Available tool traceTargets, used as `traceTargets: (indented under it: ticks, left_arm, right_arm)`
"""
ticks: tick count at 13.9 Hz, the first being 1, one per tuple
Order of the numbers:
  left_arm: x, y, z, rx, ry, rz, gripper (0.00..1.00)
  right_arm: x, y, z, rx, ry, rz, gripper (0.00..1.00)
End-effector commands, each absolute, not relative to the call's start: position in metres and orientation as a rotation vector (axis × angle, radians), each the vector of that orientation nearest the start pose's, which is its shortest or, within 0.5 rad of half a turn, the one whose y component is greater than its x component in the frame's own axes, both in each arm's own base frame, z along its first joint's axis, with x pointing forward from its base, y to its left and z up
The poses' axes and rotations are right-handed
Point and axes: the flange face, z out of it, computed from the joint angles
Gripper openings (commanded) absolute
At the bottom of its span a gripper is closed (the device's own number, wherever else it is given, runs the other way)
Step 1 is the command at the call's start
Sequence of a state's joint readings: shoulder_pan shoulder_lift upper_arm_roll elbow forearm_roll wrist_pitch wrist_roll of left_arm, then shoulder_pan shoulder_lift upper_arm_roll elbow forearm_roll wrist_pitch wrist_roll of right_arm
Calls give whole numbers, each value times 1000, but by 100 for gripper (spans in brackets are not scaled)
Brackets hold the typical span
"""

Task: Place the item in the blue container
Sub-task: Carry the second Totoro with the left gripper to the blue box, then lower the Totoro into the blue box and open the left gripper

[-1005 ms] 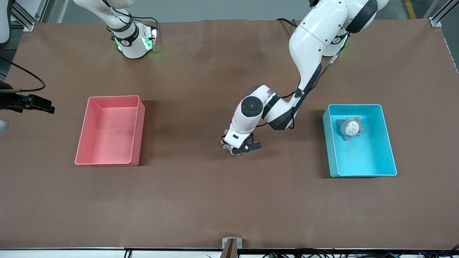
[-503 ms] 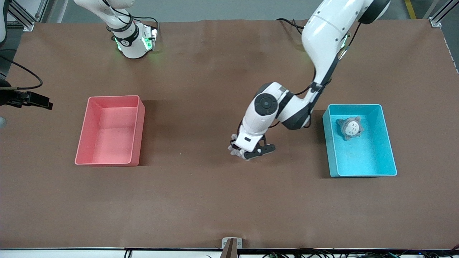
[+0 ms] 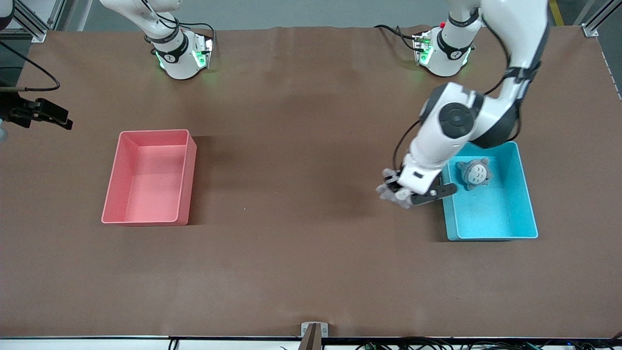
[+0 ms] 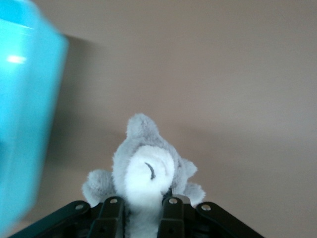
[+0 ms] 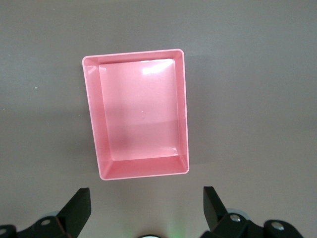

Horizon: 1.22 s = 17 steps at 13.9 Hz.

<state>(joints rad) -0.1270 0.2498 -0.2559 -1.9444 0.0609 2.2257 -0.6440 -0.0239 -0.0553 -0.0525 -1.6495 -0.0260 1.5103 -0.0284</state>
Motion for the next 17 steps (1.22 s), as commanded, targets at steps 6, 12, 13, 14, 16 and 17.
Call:
traceTargets:
  ticks: [6, 12, 13, 14, 16, 17]
  left_arm:
    - [557, -24, 353, -3096, -76, 218, 13]
    - [589, 27, 297, -3144, -118, 128, 13]
    - [596, 32, 289, -3143, -112, 108, 13]
    - [602, 36, 283, -3130, -86, 90, 13]
    - [611, 47, 270, -3128, -91, 58, 13]
    - [614, 47, 260, -3136, -93, 37, 13]
  right_arm:
    - [507, -45, 620, -3141, 64, 90, 100]
    - [501, -49, 628, -3141, 75, 59, 100]
    - [502, -49, 629, -3141, 75, 57, 100]
    - [503, -49, 630, -3142, 75, 35, 100]
    - [506, -49, 631, -3144, 64, 1, 100]
    - [507, -49, 632, -3145, 37, -11, 100]
